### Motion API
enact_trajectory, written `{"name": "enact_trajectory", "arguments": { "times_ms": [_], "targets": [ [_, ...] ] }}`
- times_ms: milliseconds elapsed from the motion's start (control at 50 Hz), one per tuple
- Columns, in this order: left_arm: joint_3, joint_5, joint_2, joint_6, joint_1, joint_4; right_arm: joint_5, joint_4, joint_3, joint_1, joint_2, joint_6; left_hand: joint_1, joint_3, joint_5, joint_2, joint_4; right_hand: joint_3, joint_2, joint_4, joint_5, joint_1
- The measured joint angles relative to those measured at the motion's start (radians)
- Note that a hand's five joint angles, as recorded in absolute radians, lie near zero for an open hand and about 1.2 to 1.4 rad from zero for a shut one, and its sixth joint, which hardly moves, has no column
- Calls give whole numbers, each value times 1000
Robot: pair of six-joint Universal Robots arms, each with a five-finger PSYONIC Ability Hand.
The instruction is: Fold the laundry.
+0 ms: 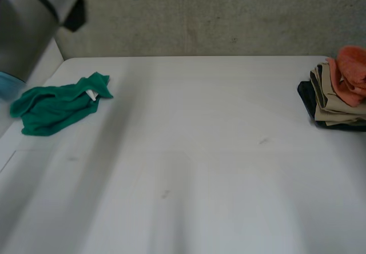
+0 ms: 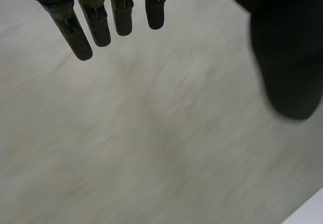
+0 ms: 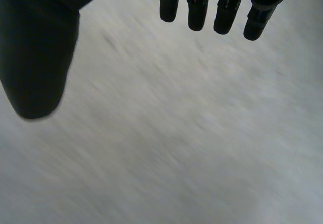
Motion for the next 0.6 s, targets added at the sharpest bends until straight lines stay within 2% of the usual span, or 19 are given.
{"name": "enact_trajectory", "arguments": {
  "times_ms": [40, 120, 180, 200, 220, 320, 380, 460, 540, 580, 600],
  "targets": [
    [-13, -40, -5, 65, 52, -27, -28, -13, 57, 67, -17, 14, 0, 0, 0, 0, 0, 0, 0, 0, 0, 0],
    [-85, -114, -49, 283, 176, -71, -68, 14, 178, 232, -20, 12, 0, 0, -1, -3, 0, 0, 0, 0, 0, 0],
    [-138, -144, -113, 428, 248, -60, -76, 58, 235, 335, 15, -16, 0, 0, -1, -3, 0, 0, 0, 0, 0, 0],
    [-143, -146, -121, 441, 255, -56, -76, 63, 240, 345, 20, -20, 0, 0, -1, -3, 0, 0, 0, 0, 0, 0],
    [-167, -155, -176, 511, 296, -27, -75, 91, 264, 395, 52, -44, 0, 0, -1, -3, 0, 0, 0, 0, 0, 0],
    [-181, -144, -322, 592, 379, 84, -59, 134, 303, 455, 128, -98, 0, 0, -1, -3, 0, 0, 0, 0, 0, 0],
    [-157, -94, -445, 608, 428, 186, -38, 148, 330, 469, 176, -127, 0, 0, -1, -3, 0, 0, 0, 0, 0, 0],
    [-70, 47, -624, 603, 480, 310, -18, 144, 371, 463, 203, -140, 0, 0, -1, -3, 0, 0, 0, 0, 0, 0],
    [13, 144, -744, 599, 511, 358, -14, 138, 394, 457, 206, -139, 0, 0, -1, -3, 0, 0, 0, 0, 0, 0],
    [66, 184, -806, 596, 524, 370, -13, 134, 404, 454, 206, -138, 64, 43, 39, 42, 48, 0, 0, 0, 0, 0],
    [91, 197, -833, 594, 529, 373, -12, 132, 408, 454, 206, -137, 272, 230, 204, 233, 220, 0, 0, 0, 0, 0]
  ]
}}
